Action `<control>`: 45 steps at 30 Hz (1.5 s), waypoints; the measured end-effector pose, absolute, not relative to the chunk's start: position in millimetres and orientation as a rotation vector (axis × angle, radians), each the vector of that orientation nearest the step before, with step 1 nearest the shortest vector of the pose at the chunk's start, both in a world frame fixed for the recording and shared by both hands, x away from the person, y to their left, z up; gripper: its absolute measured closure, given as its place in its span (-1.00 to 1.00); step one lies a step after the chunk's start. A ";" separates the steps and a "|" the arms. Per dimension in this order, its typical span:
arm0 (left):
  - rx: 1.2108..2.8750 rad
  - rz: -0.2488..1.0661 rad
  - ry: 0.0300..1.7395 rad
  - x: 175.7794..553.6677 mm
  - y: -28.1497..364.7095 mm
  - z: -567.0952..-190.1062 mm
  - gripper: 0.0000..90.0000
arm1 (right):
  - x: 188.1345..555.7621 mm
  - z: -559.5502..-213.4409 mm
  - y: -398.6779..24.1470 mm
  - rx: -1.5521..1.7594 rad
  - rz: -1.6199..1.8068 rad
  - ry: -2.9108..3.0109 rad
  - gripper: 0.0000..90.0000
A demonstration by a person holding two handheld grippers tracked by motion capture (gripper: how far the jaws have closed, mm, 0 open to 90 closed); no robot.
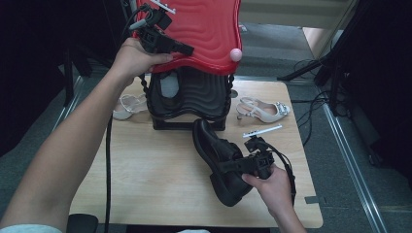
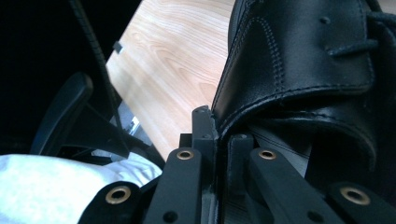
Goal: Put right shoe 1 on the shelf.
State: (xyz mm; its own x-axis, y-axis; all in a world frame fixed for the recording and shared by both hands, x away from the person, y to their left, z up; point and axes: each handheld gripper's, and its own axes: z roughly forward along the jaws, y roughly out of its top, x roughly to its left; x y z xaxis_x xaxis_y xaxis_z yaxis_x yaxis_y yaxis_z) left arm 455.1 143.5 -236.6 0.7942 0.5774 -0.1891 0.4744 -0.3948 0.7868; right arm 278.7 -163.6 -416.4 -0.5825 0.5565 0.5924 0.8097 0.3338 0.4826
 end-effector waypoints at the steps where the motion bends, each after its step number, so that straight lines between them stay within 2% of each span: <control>1: 2.060 0.141 0.779 455.0 143.5 -236.7 1.00 | 277.3 -412.8 -162.8 -1.211 -1.113 -2.286 0.94; 12: 2.059 0.134 0.789 455.3 143.1 -236.3 1.00 | 282.6 -371.9 -154.2 -1.148 -1.192 -2.298 0.94; 26: 2.061 0.124 0.788 456.3 143.6 -236.4 1.00 | 333.9 -334.9 -136.5 -1.297 -1.332 -2.342 0.94; 45: 2.041 0.111 0.779 455.0 146.0 -238.9 1.00 | 358.0 -375.6 -58.3 -1.542 -1.467 -2.748 0.94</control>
